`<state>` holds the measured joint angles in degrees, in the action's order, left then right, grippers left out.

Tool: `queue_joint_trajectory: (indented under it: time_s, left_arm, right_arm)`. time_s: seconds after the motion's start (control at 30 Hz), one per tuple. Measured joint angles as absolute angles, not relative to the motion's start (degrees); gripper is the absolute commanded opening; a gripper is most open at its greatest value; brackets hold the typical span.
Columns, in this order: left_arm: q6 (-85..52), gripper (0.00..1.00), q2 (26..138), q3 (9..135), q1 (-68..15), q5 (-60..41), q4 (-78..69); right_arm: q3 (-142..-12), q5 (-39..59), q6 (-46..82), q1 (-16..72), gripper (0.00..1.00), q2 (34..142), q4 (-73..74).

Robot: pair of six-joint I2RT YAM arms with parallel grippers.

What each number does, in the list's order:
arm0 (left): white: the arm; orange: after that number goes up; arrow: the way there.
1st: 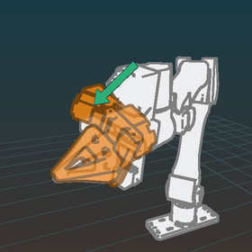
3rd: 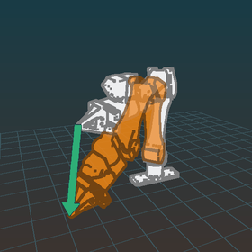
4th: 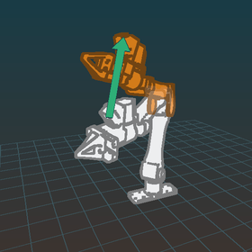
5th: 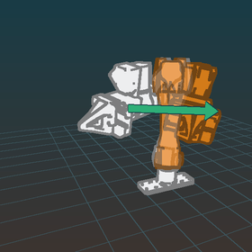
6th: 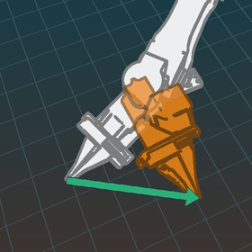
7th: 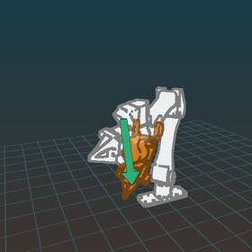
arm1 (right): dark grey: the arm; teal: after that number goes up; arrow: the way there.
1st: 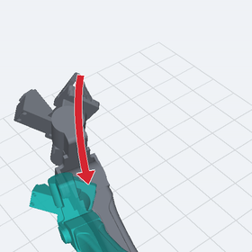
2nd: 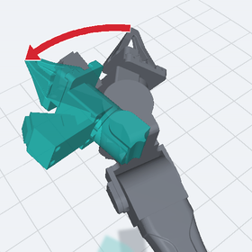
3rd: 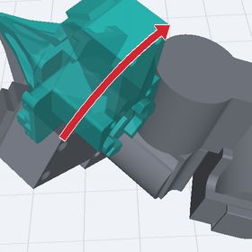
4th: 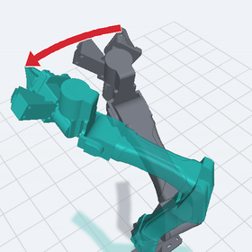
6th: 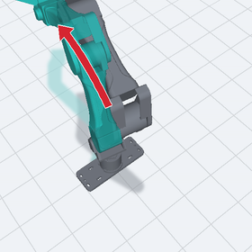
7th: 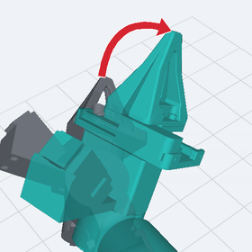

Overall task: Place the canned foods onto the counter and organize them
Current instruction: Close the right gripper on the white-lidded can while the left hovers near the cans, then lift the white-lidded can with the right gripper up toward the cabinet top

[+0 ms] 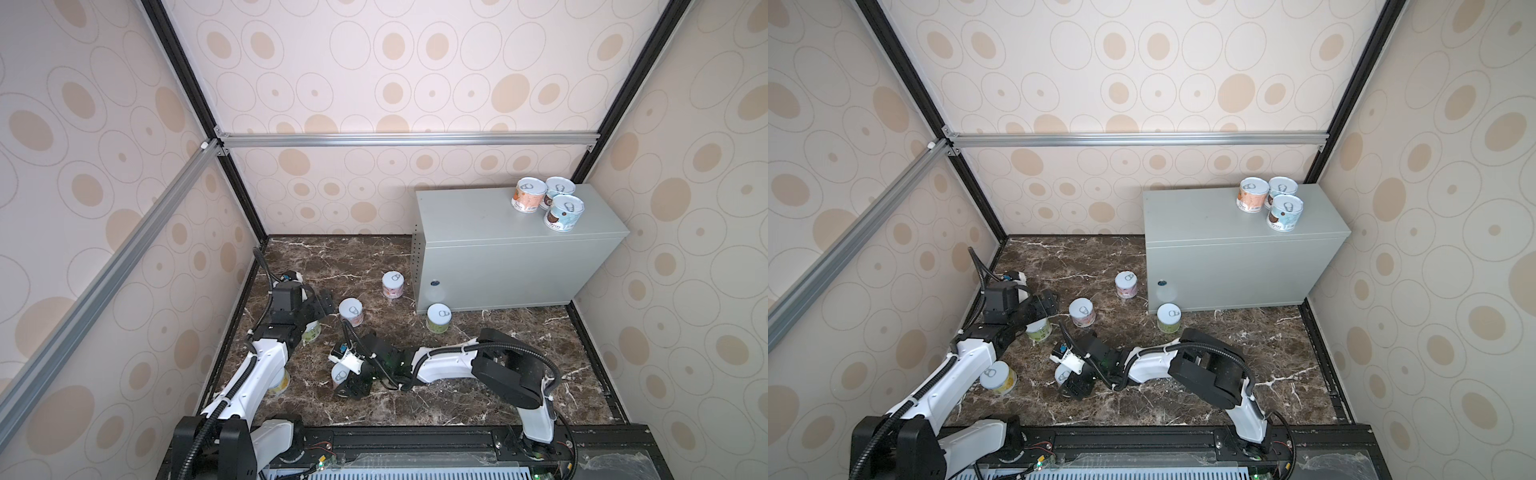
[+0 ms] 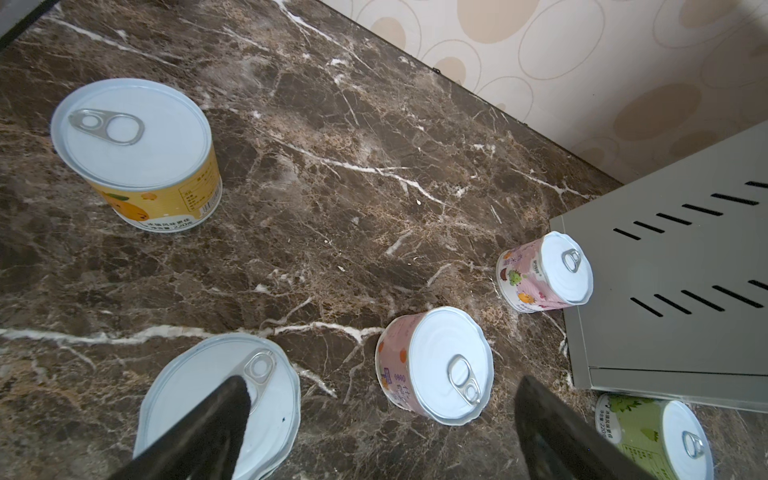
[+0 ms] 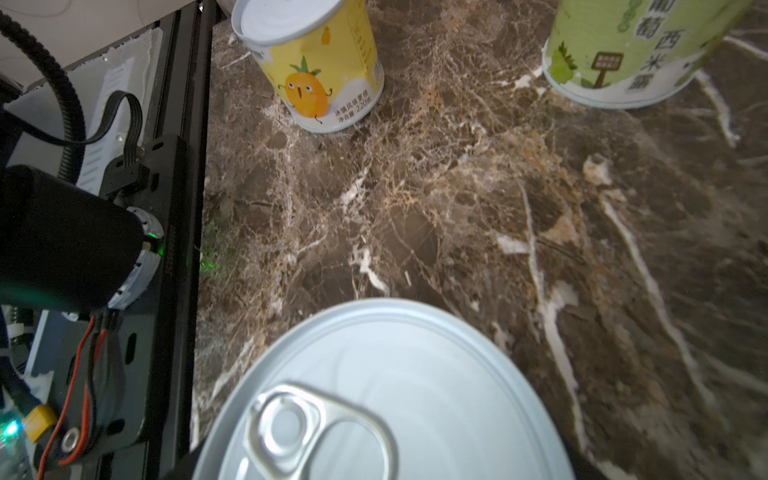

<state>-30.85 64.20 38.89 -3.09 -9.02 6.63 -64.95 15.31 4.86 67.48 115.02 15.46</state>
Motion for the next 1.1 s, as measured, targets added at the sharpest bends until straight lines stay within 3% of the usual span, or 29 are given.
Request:
queue_joint_trajectory:
  time_s: [0.6,1.1]
  left_arm:
    - [-30.0,0.99,63.5,39.9,-4.5,-10.8,6.8]
    - [-28.0,0.99,71.2,52.3,-19.2,-2.7,6.9]
  right_arm:
    - [-62.0,3.3,4.7,67.2,0.48,98.9,4.3]
    - [-66.9,-1.6,9.1,58.0,0.47,85.6,-14.5]
